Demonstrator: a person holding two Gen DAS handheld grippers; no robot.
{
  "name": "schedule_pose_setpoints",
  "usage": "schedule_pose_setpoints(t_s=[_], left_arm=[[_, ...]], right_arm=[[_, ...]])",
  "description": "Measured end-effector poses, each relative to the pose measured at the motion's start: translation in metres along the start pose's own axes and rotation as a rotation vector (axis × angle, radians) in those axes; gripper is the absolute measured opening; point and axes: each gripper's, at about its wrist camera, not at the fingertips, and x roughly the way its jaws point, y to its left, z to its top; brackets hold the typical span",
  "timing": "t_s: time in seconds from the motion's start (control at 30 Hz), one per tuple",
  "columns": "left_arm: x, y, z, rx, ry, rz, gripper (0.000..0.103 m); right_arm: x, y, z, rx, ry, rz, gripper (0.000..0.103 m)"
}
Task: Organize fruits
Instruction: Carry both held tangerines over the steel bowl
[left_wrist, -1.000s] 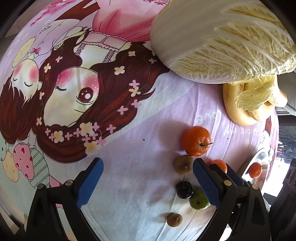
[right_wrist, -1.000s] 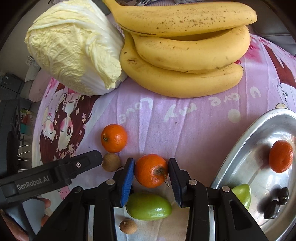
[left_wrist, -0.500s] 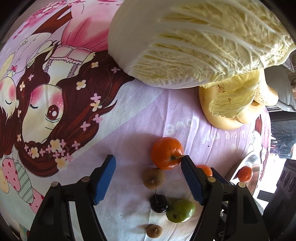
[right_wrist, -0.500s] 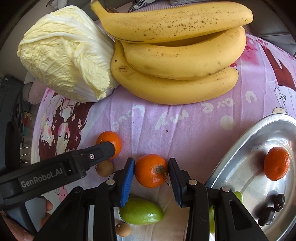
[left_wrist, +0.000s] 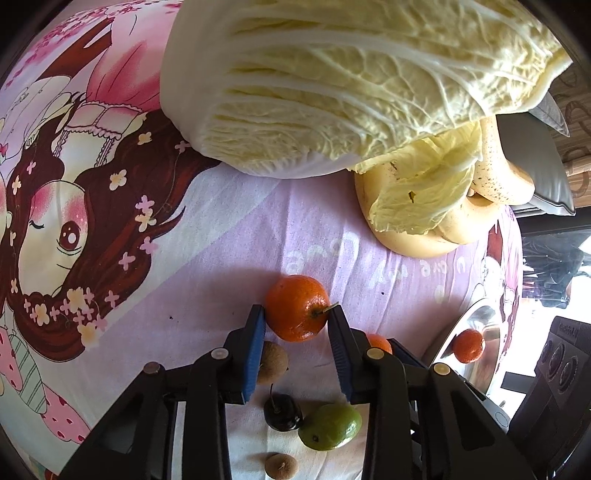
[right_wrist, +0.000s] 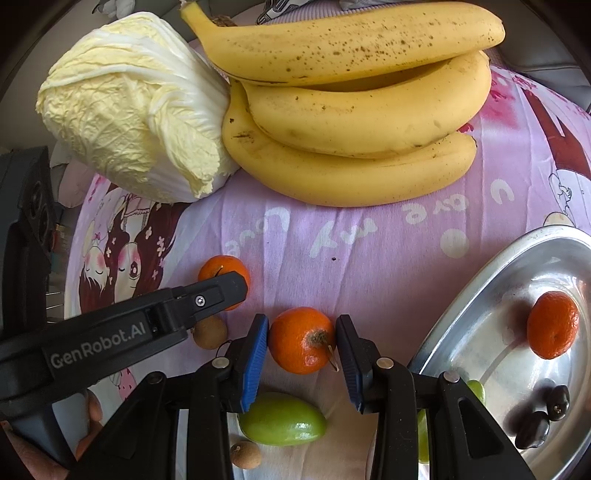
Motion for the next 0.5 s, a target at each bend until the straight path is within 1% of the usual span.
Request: schedule_pose_setpoints(t_s=[0.3, 0.5], left_arm=[[-0.005, 0.007, 0.002, -0.036, -0.009, 0.010, 0.035], [-0.017, 0.015, -0.008, -0.069, -0.020, 0.004, 0.035]], right_arm=[[-0.009, 0.005, -0.004, -0.006, -0.002, 0.003, 0.040], [-0.021, 0.015, -0.011, -0.016, -0.007, 0.002, 0.040]])
